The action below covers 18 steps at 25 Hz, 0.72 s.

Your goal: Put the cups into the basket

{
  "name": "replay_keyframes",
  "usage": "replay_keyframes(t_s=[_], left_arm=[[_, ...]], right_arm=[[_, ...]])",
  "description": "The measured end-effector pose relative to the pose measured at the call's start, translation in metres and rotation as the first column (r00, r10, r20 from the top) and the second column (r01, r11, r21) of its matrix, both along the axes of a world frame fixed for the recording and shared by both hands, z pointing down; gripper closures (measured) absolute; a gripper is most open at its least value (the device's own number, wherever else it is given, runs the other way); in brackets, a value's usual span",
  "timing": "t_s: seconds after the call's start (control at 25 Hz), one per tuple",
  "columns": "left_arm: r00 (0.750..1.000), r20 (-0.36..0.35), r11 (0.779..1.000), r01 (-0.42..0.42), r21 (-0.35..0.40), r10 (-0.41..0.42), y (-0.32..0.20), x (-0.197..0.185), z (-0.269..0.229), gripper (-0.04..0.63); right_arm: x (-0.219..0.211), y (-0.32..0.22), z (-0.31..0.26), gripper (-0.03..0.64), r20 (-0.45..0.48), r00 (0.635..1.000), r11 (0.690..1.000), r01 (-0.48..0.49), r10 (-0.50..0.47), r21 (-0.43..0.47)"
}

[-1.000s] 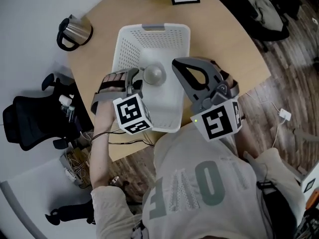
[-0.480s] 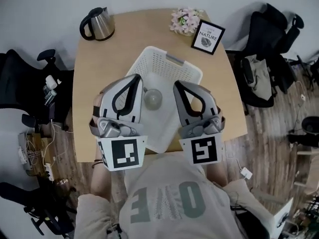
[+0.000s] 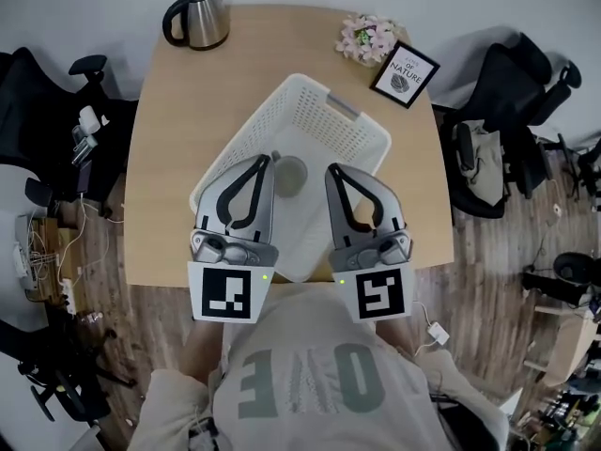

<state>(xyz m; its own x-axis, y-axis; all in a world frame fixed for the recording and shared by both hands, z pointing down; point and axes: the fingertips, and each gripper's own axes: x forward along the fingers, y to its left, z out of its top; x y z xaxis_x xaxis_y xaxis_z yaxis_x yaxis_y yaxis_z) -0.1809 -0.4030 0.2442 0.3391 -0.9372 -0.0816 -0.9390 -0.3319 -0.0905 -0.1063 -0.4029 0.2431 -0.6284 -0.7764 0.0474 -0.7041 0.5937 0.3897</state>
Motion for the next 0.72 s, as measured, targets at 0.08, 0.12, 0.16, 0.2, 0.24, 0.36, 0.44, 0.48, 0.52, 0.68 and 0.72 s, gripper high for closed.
replay_keyframes(t_s=[0.08,0.12,0.16,0.2,0.24,0.36,0.44,0.48,0.52,0.68,0.72], left_arm=[[1.0,0.006,1.0,-0.015,-0.001,0.015,0.002,0.003,0.002,0.586],[0.999,0.036,1.0,-0.025,0.004,0.025,0.002,0.005,0.003,0.585],[0.997,0.074,0.999,-0.034,0.01,0.033,0.002,0.006,0.004,0.584],[0.994,0.104,0.999,-0.041,0.014,0.039,0.001,0.007,0.005,0.586],[0.992,0.119,0.999,-0.046,0.016,0.044,0.001,0.008,0.006,0.586],[0.992,0.099,0.997,-0.074,0.003,0.073,0.0,0.009,0.01,0.586],[0.994,0.071,0.997,-0.082,-0.01,0.082,0.0,0.007,0.015,0.586],[0.995,0.063,0.997,-0.076,-0.016,0.077,0.0,0.005,0.017,0.586],[0.996,0.063,0.997,-0.068,-0.019,0.069,-0.001,0.004,0.019,0.584],[0.994,0.091,0.998,-0.059,-0.016,0.06,-0.004,0.002,0.024,0.586],[0.994,0.096,0.998,-0.058,-0.017,0.06,-0.004,0.002,0.026,0.584]], right_arm=[[-0.001,0.001,0.002,0.618,-0.012,1.0,1.0,0.002,-0.002,-0.006],[-0.001,0.001,0.004,0.618,-0.019,1.0,1.0,0.0,0.0,-0.009],[-0.001,0.001,0.005,0.618,-0.024,1.0,1.0,-0.003,0.003,-0.012],[-0.001,0.001,0.006,0.618,-0.026,1.0,1.0,-0.006,0.006,-0.014],[0.0,0.001,0.006,0.618,-0.023,1.0,1.0,-0.01,0.009,-0.014],[-0.002,0.0,0.008,0.618,-0.019,1.0,1.0,-0.013,0.013,-0.024],[-0.004,-0.001,0.014,0.618,-0.035,0.999,0.999,-0.011,0.01,-0.037],[-0.005,-0.001,0.017,0.618,-0.042,0.999,0.999,-0.012,0.01,-0.044],[-0.006,-0.001,0.02,0.618,-0.046,0.999,0.999,-0.013,0.011,-0.048],[-0.01,-0.004,0.029,0.618,-0.063,0.998,0.998,-0.013,0.01,-0.054],[-0.011,-0.005,0.031,0.618,-0.07,0.998,0.998,-0.014,0.01,-0.055]])
